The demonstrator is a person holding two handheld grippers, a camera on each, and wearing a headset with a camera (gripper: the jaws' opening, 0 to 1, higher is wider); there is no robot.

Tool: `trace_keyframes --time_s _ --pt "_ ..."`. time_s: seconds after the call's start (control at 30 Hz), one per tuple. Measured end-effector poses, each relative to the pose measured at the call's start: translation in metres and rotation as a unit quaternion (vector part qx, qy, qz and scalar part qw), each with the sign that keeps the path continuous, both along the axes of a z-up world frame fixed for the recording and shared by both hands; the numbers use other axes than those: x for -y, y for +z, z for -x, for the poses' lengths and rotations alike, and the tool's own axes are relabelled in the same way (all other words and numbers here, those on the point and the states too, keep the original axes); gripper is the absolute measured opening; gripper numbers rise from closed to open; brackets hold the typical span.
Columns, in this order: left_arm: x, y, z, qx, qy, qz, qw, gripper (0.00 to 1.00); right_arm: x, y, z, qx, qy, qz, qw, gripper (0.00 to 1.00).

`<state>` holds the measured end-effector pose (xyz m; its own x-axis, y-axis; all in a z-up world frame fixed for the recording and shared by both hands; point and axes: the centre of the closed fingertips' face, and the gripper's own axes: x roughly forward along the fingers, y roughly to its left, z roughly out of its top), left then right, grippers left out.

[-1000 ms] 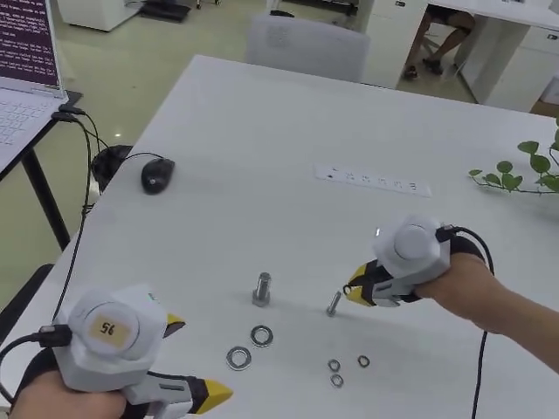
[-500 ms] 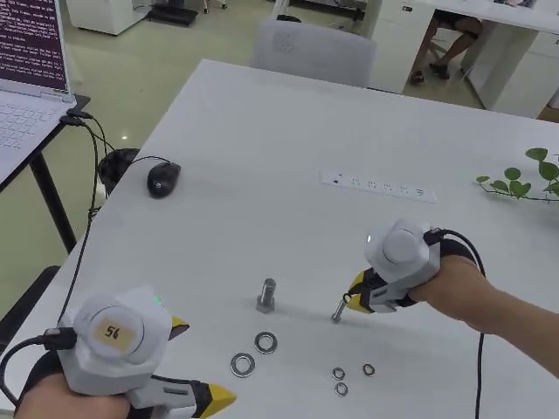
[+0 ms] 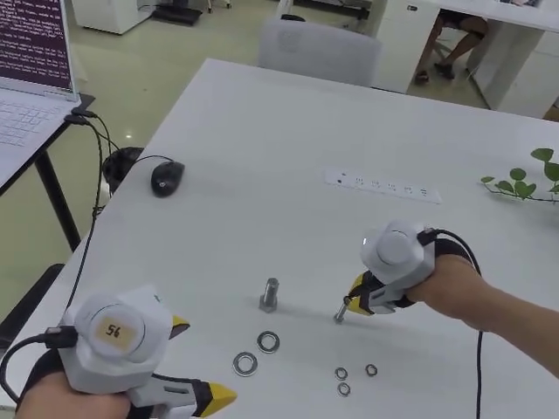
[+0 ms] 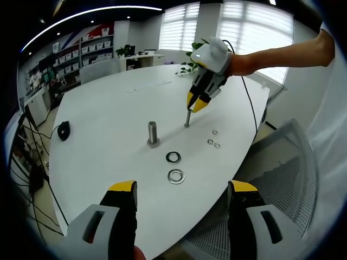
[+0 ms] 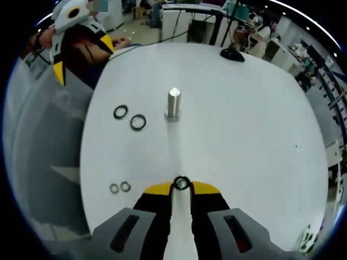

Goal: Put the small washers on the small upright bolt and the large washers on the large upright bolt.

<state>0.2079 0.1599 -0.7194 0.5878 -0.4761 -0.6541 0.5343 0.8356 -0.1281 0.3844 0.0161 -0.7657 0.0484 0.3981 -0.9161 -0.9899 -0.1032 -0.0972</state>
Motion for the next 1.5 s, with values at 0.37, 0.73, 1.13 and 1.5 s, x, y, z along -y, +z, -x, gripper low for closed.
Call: trace_keyframes --time_s 0.37,0.73,1.13,1.5 --pt "0.000 -0.002 0.001 -0.002 0.002 0.001 1.0000 0.67 0.000 -0.004 -0.001 -0.003 0.003 0.013 0.9999 0.13" --pt "-0.004 -0.002 0.001 -0.002 0.006 0.002 1.0000 0.67 -0.002 -0.018 -0.002 -0.009 -0.003 0.031 0.9995 0.13" --pt "-0.006 -0.003 0.001 -0.002 0.009 0.002 1.0000 0.67 -0.001 -0.044 -0.001 -0.022 -0.018 0.049 0.9984 0.14" --pt "-0.006 -0.001 -0.001 0.000 0.009 -0.001 1.0000 0.67 0.019 -0.044 -0.003 -0.033 -0.069 0.025 0.9968 0.20"
